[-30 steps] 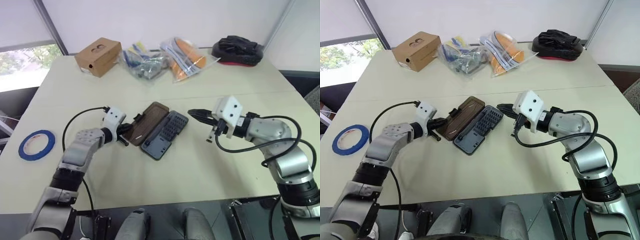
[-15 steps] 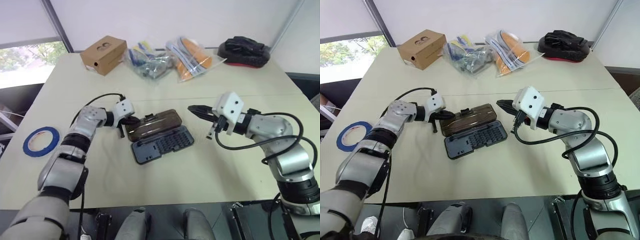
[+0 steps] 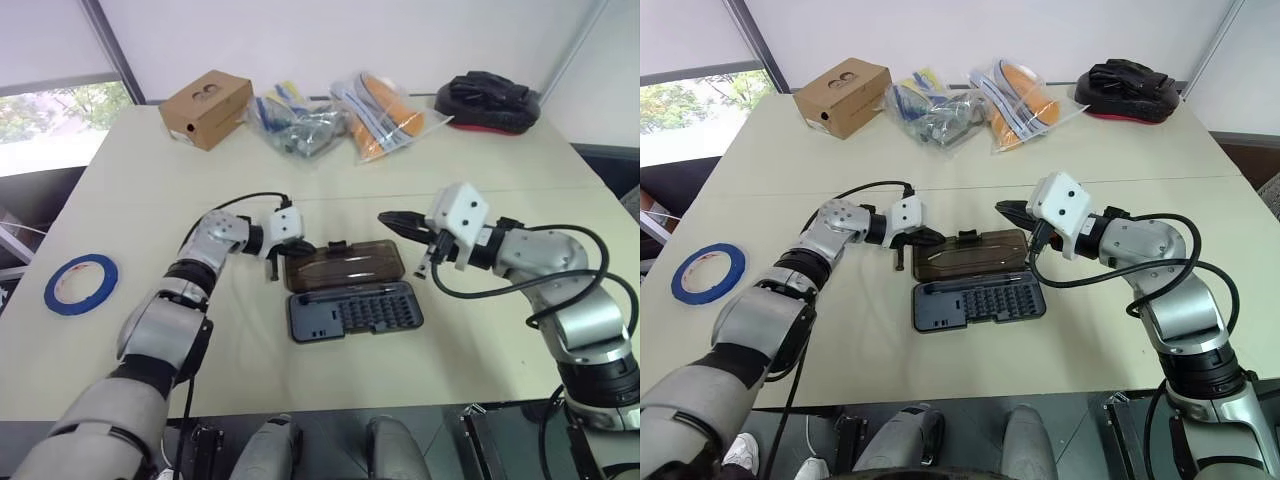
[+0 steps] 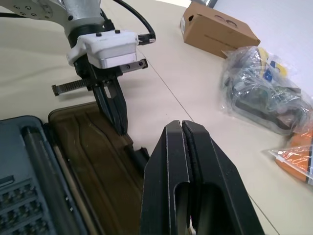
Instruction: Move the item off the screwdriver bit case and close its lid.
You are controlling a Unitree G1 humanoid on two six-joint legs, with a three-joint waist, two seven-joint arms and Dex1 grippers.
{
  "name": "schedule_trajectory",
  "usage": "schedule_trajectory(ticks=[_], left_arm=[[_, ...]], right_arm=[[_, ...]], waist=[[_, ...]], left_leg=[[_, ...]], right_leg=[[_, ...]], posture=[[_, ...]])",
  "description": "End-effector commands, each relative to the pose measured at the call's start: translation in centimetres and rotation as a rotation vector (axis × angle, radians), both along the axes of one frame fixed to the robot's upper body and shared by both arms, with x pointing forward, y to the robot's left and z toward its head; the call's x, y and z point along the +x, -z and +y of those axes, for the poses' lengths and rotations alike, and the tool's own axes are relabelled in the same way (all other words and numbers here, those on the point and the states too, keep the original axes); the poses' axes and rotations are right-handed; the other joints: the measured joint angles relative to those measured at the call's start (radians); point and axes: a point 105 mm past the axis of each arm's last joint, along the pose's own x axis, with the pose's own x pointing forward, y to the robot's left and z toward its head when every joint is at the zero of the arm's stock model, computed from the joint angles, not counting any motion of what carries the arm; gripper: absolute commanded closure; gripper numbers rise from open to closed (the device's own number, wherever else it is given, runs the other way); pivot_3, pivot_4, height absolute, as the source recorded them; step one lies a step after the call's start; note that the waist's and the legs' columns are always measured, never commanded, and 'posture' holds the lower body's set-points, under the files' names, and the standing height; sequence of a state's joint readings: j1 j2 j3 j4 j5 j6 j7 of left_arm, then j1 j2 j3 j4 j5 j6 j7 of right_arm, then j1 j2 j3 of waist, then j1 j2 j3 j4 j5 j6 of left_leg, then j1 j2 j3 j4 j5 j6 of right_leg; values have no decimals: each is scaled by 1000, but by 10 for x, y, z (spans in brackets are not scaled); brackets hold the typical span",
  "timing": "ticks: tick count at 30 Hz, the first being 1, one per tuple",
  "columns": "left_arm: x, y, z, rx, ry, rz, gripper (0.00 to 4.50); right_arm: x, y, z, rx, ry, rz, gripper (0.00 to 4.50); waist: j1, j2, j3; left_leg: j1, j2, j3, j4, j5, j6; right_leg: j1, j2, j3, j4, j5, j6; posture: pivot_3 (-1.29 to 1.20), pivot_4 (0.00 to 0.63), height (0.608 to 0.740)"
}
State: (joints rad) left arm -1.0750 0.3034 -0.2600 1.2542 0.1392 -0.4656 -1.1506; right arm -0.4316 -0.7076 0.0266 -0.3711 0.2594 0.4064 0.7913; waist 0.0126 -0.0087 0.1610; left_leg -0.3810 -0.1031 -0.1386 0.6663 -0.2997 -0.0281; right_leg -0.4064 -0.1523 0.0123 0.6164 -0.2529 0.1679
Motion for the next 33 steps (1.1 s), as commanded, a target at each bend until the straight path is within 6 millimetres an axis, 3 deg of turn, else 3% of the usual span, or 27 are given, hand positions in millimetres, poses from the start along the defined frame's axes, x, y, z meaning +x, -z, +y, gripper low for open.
schedule_trajectory(ticks=[1,14,33], left_arm=[[-4,2,-7,42,55,-25,4481],[-5,2,-10,23,64,-33,4481],[-19,21,-9,-1,100,34,4481]], right_arm=[[-7,-19,2,4,-18,-75,4500],[-6,-19,2,-4,-24,-74,4500],[-6,-18,4,-15,-38,-66,4500]], waist=[[0,0,0],[0,0,0],[-2,0,0]], left_leg=[[0,0,0,0,0,0],[0,0,0,0,0,0],[0,0,0,0,0,0]], right_leg=[[0,0,0,0,0,0],[0,0,0,0,0,0],[0,0,0,0,0,0]], posture=[[0,150,740],[0,150,740],[0,150,740]])
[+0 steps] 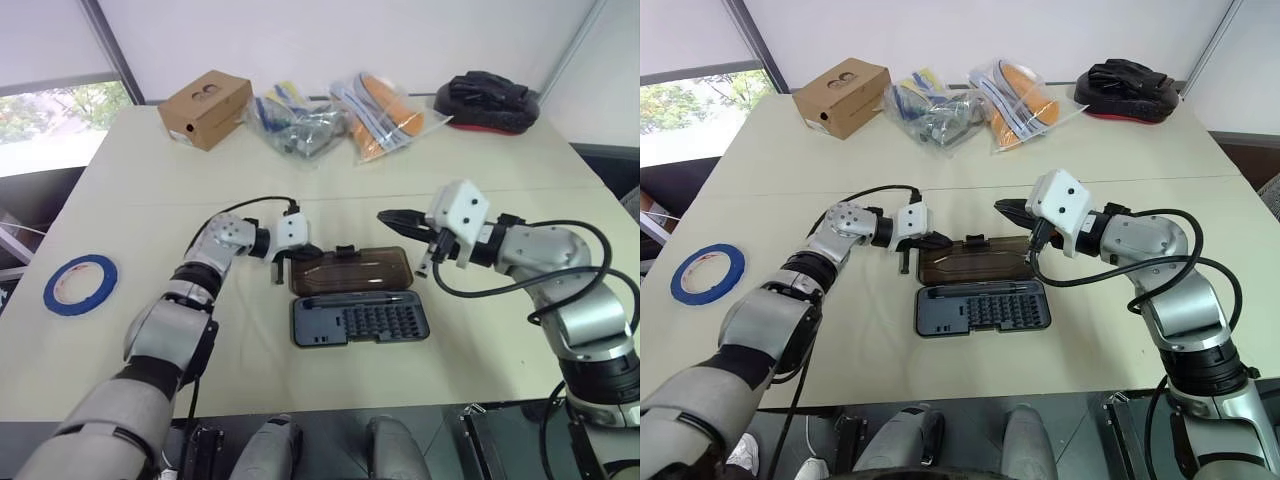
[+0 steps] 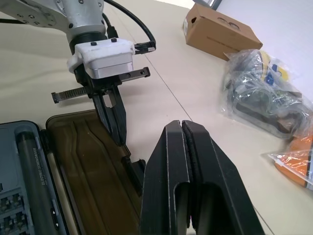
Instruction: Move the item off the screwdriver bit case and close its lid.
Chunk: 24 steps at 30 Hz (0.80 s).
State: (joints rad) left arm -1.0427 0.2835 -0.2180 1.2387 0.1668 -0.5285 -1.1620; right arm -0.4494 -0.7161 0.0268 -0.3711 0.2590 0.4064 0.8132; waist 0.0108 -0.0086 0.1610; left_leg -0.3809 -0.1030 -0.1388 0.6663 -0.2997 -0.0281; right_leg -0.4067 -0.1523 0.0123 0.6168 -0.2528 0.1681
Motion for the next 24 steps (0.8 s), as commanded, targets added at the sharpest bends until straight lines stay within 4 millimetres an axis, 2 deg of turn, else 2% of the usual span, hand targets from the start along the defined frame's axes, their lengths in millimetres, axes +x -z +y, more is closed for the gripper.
schedule_trajectory(ticks=[1,16,20,24], left_arm=[[-14,18,-1,26,57,64,4481],[-5,17,7,21,-30,74,4481],[-1,12,8,-54,-83,86,3260],[7,-6,6,-213,-149,118,1259]], right_arm=[[-5,-13,3,1,-20,-57,4500],[-3,-12,6,2,-32,-54,4500],[-4,-11,7,6,-33,-48,4500],[-4,-10,7,7,-35,-44,4500]], waist=[[-1,0,0],[-2,0,0],[-4,0,0],[-7,0,0]], left_leg=[[0,0,0,0,0,0],[0,0,0,0,0,0],[0,0,0,0,0,0],[0,1,-1,0,0,0]], right_leg=[[0,0,0,0,0,0],[0,0,0,0,0,0],[0,0,0,1,0,0],[-1,0,0,2,0,0]], posture=[[0,150,740],[0,150,740],[0,150,740],[0,150,740]])
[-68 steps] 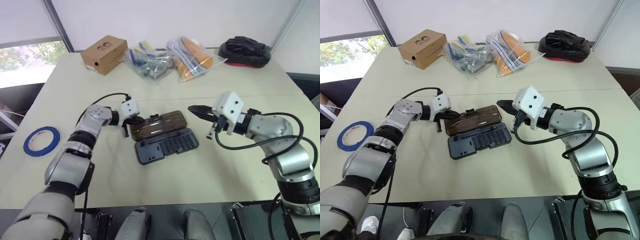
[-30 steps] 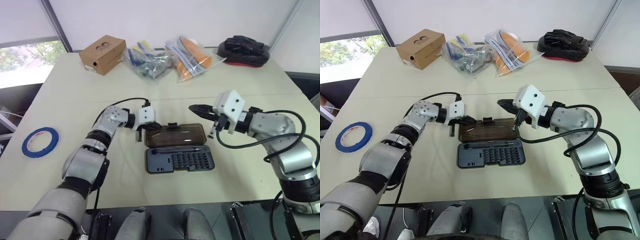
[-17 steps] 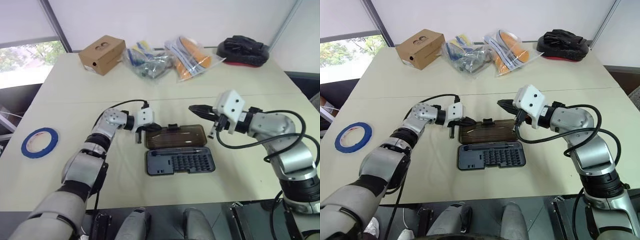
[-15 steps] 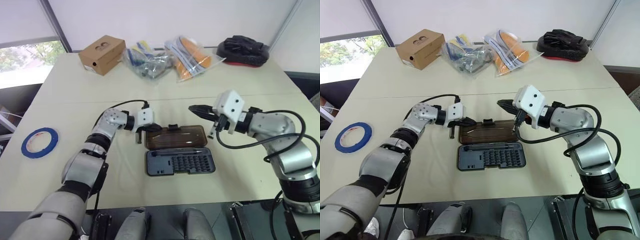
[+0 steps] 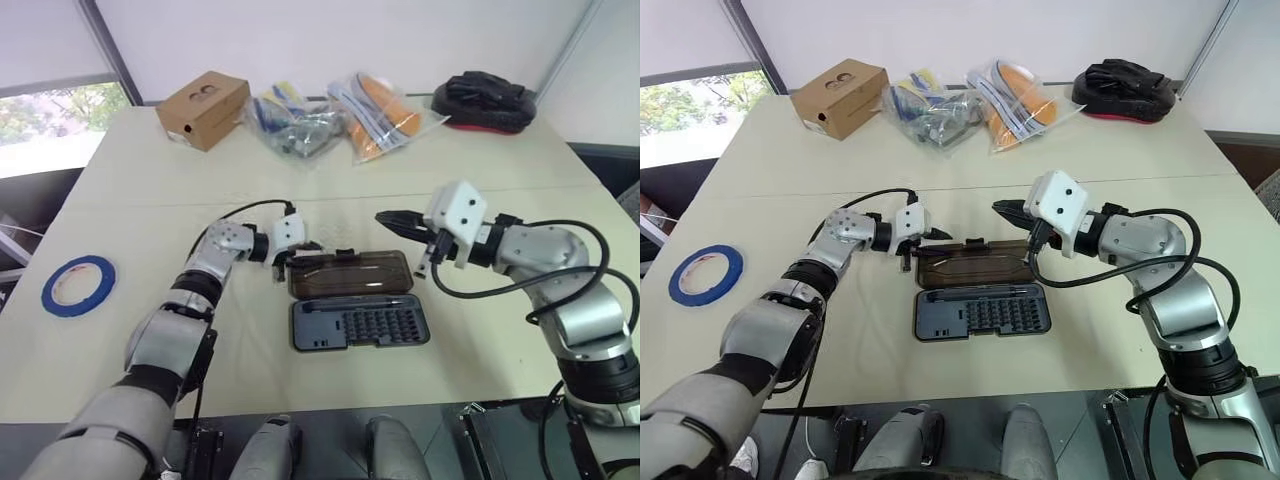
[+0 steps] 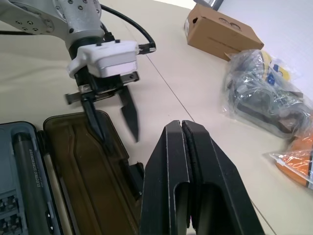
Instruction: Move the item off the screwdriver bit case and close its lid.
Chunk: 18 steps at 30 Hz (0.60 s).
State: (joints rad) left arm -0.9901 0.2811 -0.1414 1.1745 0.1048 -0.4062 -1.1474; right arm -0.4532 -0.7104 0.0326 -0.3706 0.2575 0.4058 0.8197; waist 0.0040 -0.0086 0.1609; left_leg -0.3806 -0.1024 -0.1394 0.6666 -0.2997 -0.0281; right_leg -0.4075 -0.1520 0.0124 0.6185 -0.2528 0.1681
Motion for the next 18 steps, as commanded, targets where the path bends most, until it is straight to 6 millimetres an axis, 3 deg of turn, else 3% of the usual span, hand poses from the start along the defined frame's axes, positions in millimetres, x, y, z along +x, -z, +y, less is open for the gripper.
schedule_trajectory(ticks=[1,3,8,13,18], left_arm=[[4,-12,-1,-137,-53,45,593],[8,-23,2,-210,-86,63,47],[10,-54,23,-362,-175,72,47],[-13,-68,49,-415,-264,95,47],[-40,-70,57,-426,-321,145,47]], right_arm=[[-4,-10,5,8,-24,-45,4500],[-4,-10,5,9,-25,-43,4500],[-5,-7,6,16,-25,-30,4500],[-5,-3,6,21,-25,-18,4500],[-5,2,10,25,-36,-6,4500]], waist=[[-1,0,0],[-4,0,0],[-24,0,0],[-44,0,0],[-41,0,0]], left_leg=[[0,0,0,0,0,0],[-1,0,0,0,0,0],[-7,1,-1,1,0,0],[-10,2,-1,0,0,-1],[-10,5,-1,0,0,-1]], right_leg=[[0,0,0,0,0,0],[-1,0,0,1,0,0],[-11,-1,0,10,0,0],[-19,-1,1,14,0,0],[-19,0,2,14,0,0]], posture=[[0,150,740],[0,150,740],[0,150,740],[0,150,740],[0,150,740]])
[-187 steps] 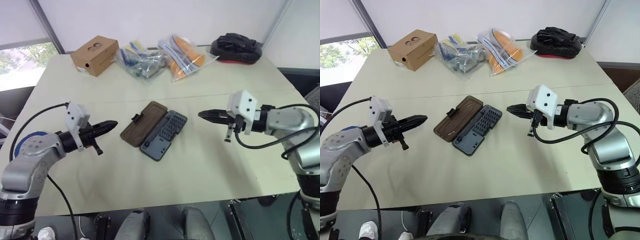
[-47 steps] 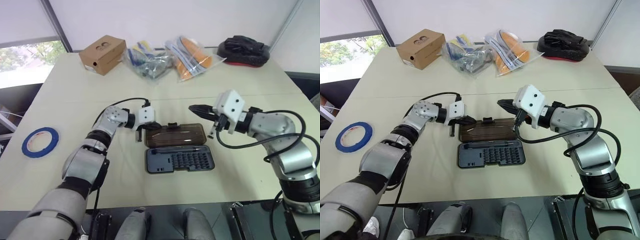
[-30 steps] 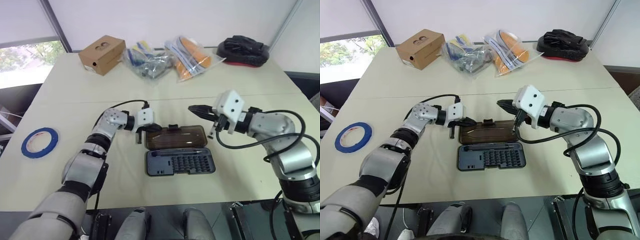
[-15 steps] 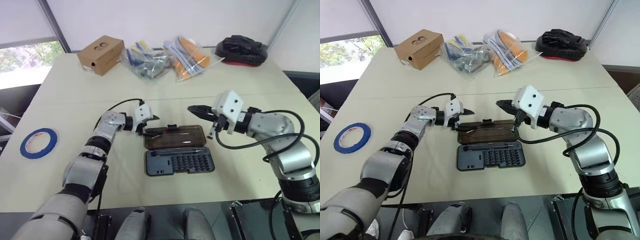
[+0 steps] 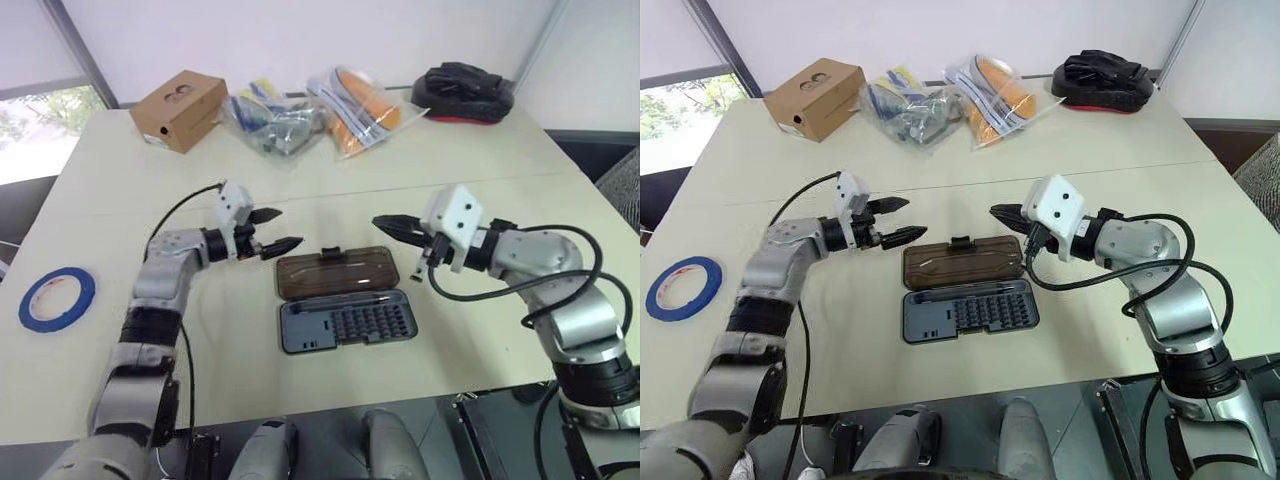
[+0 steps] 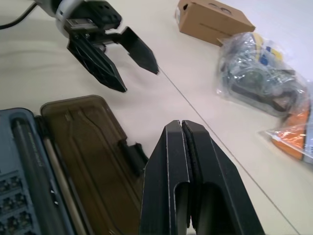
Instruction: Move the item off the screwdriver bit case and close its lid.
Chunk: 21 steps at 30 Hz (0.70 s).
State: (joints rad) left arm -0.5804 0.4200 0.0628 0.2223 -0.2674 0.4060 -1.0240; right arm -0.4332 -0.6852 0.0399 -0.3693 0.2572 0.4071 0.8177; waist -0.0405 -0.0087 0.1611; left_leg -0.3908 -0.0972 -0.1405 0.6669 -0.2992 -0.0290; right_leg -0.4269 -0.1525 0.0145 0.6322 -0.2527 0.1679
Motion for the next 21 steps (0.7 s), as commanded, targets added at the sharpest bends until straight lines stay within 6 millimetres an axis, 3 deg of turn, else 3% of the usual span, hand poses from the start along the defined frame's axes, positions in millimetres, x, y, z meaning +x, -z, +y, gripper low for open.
schedule_trajectory(ticks=[1,10,21], left_arm=[[-18,-20,-1,-29,-7,-21,47],[-62,-10,-8,26,57,38,47],[-63,-11,-7,25,29,28,47]], right_arm=[[-4,-5,7,5,-31,-31,4500],[1,-1,4,-17,-38,-20,4500],[3,1,5,-23,-51,-18,4500]], waist=[[6,0,0],[28,0,0],[28,0,0]], left_leg=[[0,0,0,0,0,-1],[0,0,2,0,1,-2],[0,0,2,0,1,-2]], right_leg=[[0,0,0,-1,0,0],[0,0,2,-2,0,0],[0,0,2,-2,0,-1]], posture=[[0,150,740],[0,150,740],[0,150,740]])
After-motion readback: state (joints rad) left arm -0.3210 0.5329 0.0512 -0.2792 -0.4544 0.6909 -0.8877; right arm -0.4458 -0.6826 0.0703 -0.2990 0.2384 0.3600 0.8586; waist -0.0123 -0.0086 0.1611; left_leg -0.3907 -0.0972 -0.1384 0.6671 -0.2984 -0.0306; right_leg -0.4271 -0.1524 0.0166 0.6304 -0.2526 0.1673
